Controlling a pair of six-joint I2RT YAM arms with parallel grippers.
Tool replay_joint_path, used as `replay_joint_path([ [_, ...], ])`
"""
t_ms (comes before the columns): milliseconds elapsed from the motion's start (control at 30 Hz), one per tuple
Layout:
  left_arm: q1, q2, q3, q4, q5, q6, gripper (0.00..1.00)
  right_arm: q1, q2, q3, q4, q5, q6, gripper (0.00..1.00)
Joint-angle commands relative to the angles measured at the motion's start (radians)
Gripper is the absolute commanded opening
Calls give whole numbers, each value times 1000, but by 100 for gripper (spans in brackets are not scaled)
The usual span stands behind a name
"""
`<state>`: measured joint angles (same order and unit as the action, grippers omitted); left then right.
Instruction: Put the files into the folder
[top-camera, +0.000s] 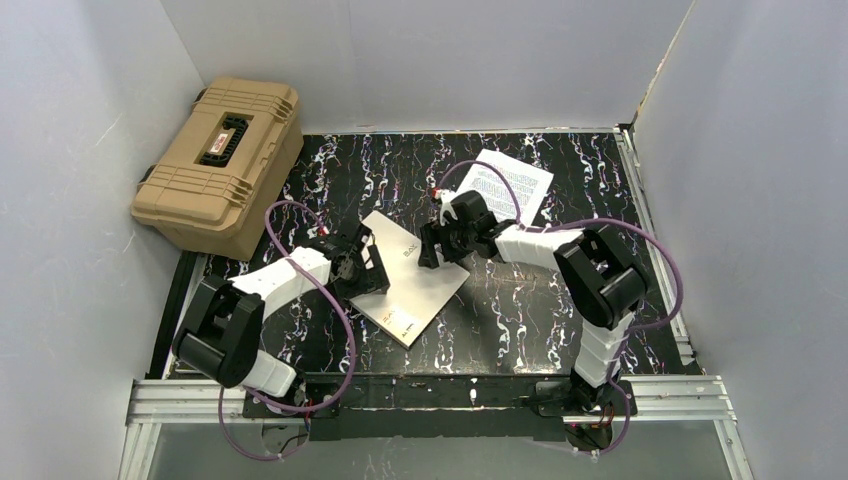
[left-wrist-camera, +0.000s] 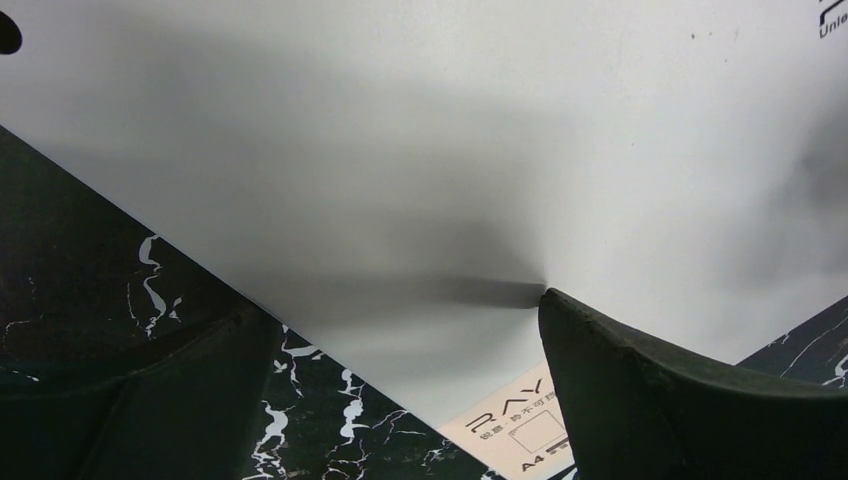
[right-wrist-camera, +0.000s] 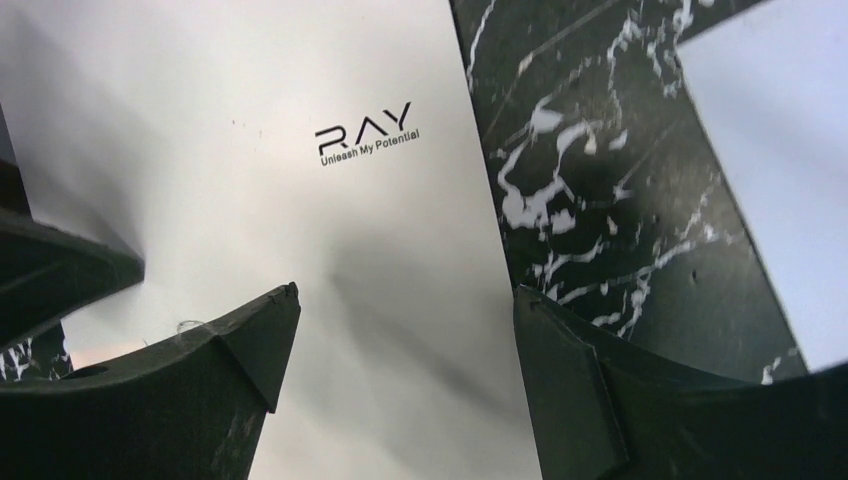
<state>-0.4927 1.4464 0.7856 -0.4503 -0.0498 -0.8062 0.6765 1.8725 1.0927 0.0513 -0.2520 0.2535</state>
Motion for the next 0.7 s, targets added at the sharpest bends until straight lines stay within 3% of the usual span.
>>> replay_joint_path([
  [0,0,36,48,47,82,58,98,38,-44,-131,-59,14,70,86],
  [167,-12,95,84,63,167,113,98,54,-119,-258,-15,52,119,85],
  [667,-80,264,262,57,241,174,98,106,-431,-575,-6,205,299,84],
])
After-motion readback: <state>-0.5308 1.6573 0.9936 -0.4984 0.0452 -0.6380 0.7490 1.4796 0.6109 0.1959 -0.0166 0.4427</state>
